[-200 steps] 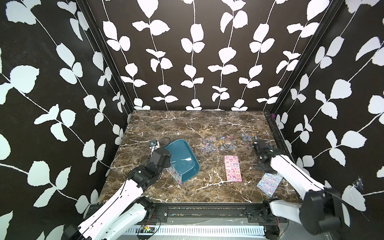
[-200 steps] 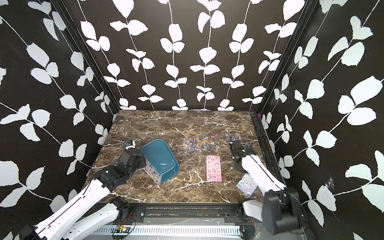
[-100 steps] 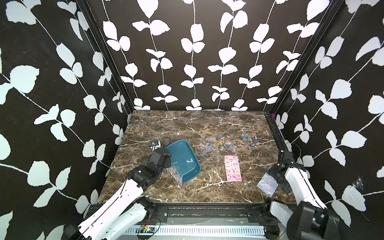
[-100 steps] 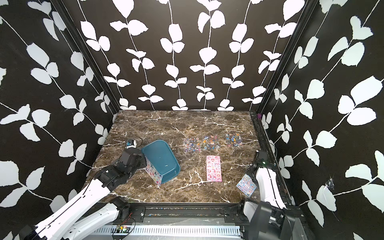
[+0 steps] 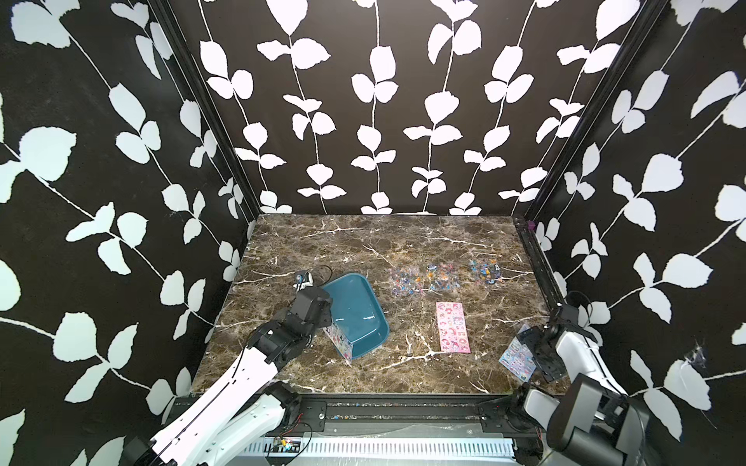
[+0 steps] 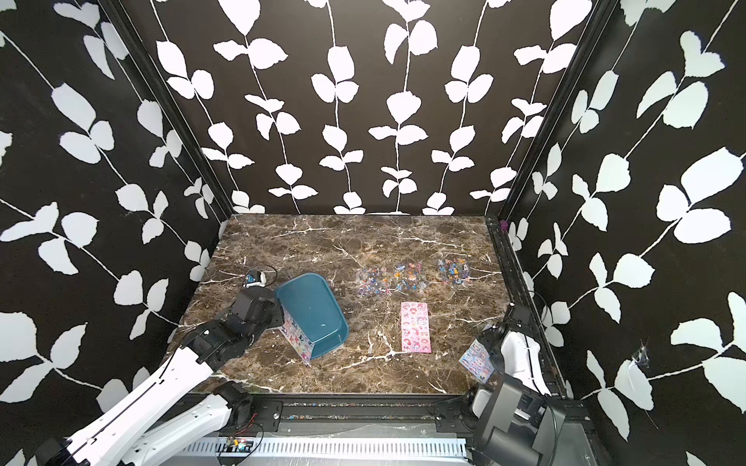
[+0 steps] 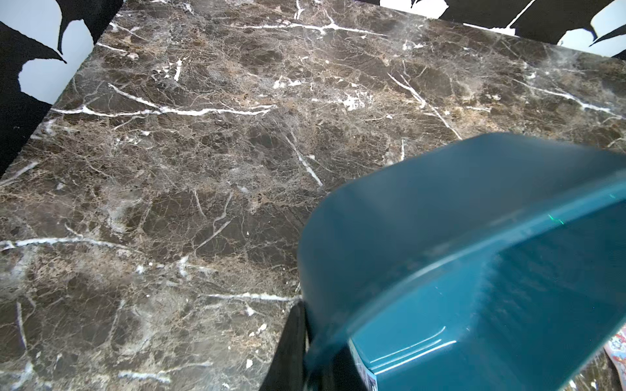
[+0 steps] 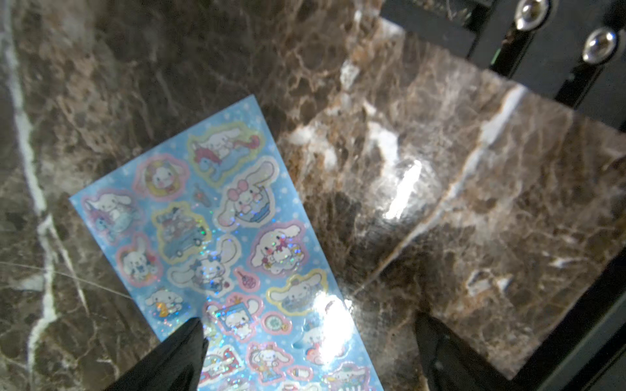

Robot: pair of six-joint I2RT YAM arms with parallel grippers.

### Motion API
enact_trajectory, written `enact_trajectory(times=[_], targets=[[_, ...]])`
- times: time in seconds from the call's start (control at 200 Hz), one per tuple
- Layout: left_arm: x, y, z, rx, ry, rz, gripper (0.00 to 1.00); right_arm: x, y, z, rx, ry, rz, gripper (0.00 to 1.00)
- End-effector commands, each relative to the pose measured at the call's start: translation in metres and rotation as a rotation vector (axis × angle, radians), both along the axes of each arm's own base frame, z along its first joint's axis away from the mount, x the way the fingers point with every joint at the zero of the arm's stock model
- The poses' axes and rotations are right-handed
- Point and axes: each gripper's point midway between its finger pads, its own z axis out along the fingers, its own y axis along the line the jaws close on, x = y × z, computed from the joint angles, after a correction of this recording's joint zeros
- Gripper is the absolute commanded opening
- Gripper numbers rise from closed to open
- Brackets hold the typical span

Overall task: Take the stickers out of the storage box
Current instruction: Adjust the sticker at the center of the board.

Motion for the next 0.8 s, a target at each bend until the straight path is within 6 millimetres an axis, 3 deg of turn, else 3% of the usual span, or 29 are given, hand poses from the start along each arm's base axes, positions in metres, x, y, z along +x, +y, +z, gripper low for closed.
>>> enact_trajectory(times=[0.0,0.545,0.795], targets=[[0.001,-0.001,0.010,-0.001,-0.020,-0.007,0.00,0.019,0.007,-0.008,0.060,-0.077,0.043,0.97],[0.002,-0.001,0.012,-0.005,-0.029,-0.007,0.00,0.052,0.016,-0.003,0.139,-0.185,0.130,0.90],[0.002,-0.001,0.011,-0.004,-0.027,-0.006,0.00,0.043,0.018,0.013,0.103,-0.222,0.120,0.87]])
